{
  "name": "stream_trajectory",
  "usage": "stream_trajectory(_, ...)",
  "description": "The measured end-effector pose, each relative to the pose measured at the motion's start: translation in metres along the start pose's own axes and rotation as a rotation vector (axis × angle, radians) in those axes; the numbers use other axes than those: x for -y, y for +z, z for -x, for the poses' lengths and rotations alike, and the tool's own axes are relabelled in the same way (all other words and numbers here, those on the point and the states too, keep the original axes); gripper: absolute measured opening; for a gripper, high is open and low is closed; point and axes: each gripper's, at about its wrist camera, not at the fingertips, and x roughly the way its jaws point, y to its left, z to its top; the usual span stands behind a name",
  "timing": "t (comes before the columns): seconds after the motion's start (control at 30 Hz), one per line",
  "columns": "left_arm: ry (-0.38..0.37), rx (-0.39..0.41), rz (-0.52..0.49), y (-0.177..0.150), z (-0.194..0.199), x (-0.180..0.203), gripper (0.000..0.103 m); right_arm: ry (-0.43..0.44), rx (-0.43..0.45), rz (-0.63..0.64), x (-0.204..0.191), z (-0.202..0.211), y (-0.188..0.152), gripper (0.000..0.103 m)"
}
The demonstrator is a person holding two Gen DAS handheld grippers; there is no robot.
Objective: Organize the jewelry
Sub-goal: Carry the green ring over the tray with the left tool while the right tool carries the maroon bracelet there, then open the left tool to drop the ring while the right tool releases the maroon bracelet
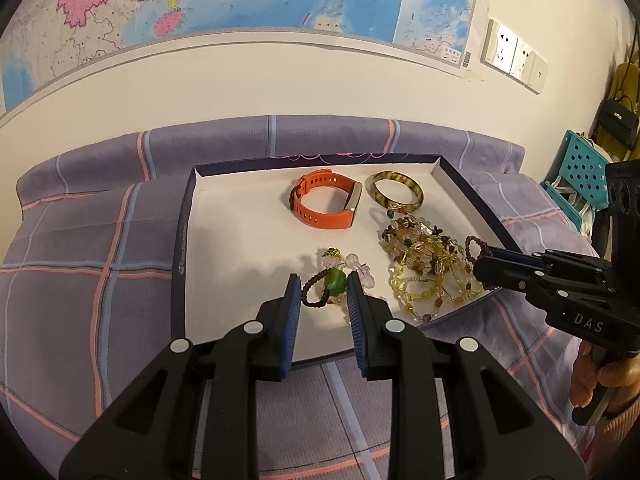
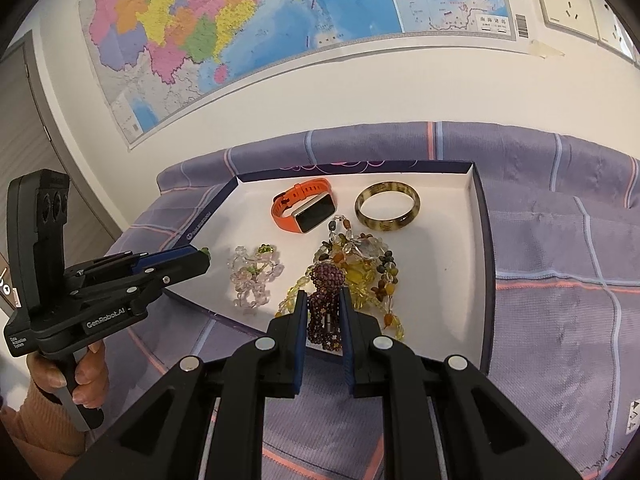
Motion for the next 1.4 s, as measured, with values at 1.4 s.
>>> stream_trajectory(1.4, 0.042, -0.044, -0.01, -0.001, -0.021, 0.0, 0.024, -0.01, -0.04, -0.015, 0.002, -0.02, 0.001, 0.014)
